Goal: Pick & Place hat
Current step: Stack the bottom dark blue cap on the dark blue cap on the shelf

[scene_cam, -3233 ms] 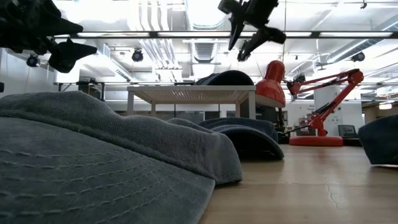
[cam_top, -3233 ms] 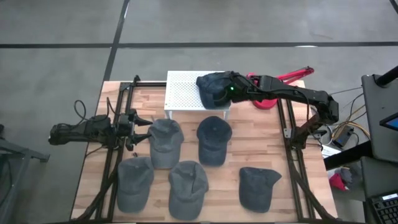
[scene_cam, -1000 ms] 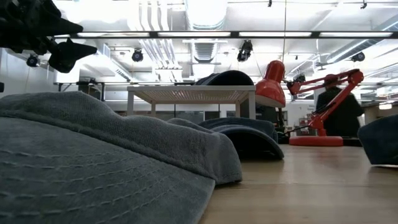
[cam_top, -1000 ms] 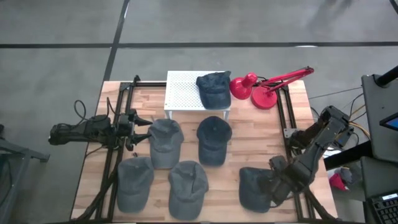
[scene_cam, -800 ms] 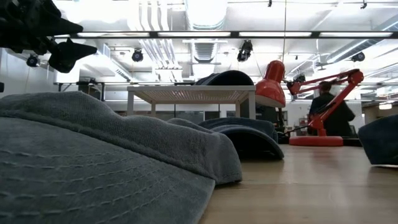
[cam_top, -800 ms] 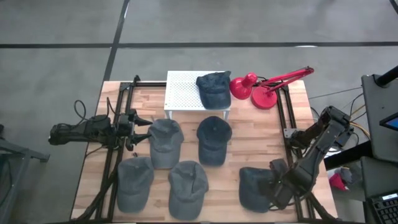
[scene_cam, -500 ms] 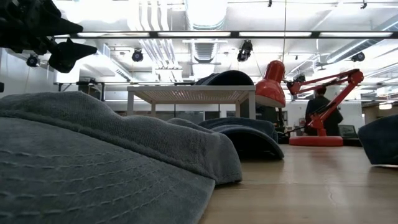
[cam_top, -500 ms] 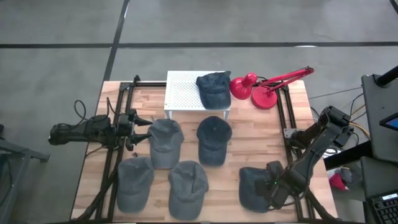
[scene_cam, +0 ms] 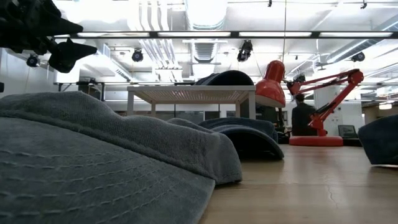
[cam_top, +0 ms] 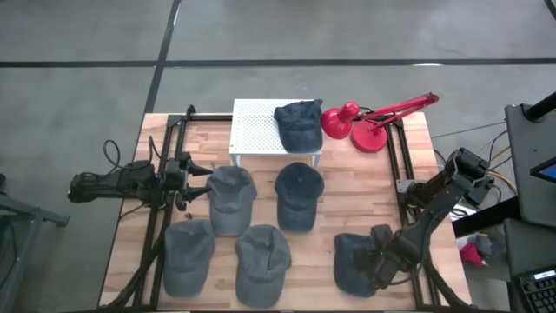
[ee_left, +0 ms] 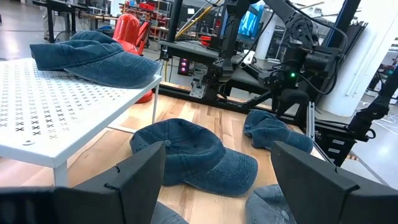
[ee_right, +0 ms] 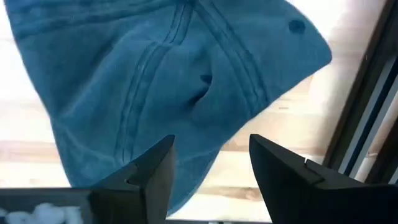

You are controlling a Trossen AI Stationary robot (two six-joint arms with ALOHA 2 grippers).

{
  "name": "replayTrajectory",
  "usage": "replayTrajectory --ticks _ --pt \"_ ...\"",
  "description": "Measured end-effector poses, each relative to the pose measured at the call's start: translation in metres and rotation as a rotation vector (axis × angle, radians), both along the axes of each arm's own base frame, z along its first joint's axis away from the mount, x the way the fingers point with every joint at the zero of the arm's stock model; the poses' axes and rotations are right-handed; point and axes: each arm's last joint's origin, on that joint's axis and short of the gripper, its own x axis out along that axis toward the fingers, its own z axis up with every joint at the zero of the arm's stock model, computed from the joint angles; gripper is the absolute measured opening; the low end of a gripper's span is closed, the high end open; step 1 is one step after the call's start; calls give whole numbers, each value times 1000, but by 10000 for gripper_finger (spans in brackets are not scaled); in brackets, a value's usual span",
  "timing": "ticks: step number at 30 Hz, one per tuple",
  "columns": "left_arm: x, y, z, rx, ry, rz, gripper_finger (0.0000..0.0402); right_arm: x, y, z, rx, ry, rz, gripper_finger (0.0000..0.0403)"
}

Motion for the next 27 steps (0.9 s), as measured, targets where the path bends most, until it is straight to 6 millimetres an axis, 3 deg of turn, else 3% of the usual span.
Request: replayTrajectory --ticks 12,27 --pt "0 0 0 0 0 0 296 -2 -17 -23 -52 49 -39 199" --pt "0 0 0 0 0 0 296 -4 -24 -58 14 -7 -36 184"
